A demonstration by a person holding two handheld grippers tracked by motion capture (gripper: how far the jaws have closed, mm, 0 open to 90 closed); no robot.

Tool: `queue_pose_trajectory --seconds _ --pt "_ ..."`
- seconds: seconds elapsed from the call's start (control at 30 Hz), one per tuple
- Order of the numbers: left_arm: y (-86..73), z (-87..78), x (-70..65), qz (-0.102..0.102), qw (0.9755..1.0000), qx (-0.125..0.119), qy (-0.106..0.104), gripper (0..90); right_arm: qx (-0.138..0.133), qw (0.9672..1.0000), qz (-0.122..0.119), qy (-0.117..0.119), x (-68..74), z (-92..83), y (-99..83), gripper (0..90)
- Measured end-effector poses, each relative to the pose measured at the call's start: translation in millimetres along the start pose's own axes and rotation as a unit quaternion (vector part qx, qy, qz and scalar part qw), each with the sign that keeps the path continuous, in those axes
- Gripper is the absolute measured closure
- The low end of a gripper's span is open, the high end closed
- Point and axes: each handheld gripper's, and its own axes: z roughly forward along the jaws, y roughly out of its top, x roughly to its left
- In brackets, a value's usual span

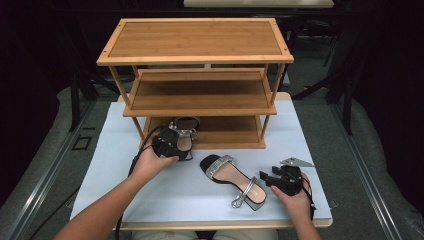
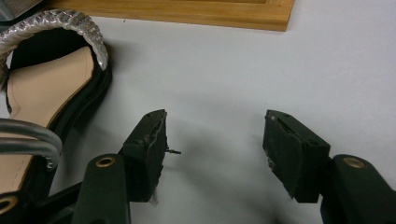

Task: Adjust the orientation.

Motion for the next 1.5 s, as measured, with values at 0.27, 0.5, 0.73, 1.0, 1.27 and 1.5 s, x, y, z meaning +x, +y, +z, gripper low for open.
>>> queue_pose_trajectory --seconds 0.27,0.5,0.73,1.0,1.27,1.5 --pt "5.4 9.5 2.1 -0.012 0.9997 -0.016 0.017 39.3 0.003 1.0 0.0 0.004 -0.8 -0.7 0.1 39.2" --pt "6.5 11.3 1.1 -0.012 0.999 -0.03 0.03 39.5 0.003 1.0 -0.001 0.005 -0.9 -0.7 0.2 39.2" --pt "0.2 16.0 3.8 -0.018 0.9991 -0.032 0.022 39.4 0.0 1.0 0.0 0.001 0.0 -0.1 0.0 39.1" --pt "-5.5 9.1 3.8 -0.022 0.999 -0.036 0.016 40.1 0.004 1.0 -0.001 0.008 -1.0 -1.0 0.2 39.1" --pt "-44.5 -8.7 4.5 -0.039 0.9984 -0.039 -0.004 40.3 0.008 0.9997 -0.018 0.011 5.4 -8.1 7.1 38.6" --pt "-79.3 -31.0 14.5 -0.061 0.9953 -0.075 -0.013 40.7 0.049 0.9964 -0.062 -0.031 19.9 -12.9 20.9 35.2"
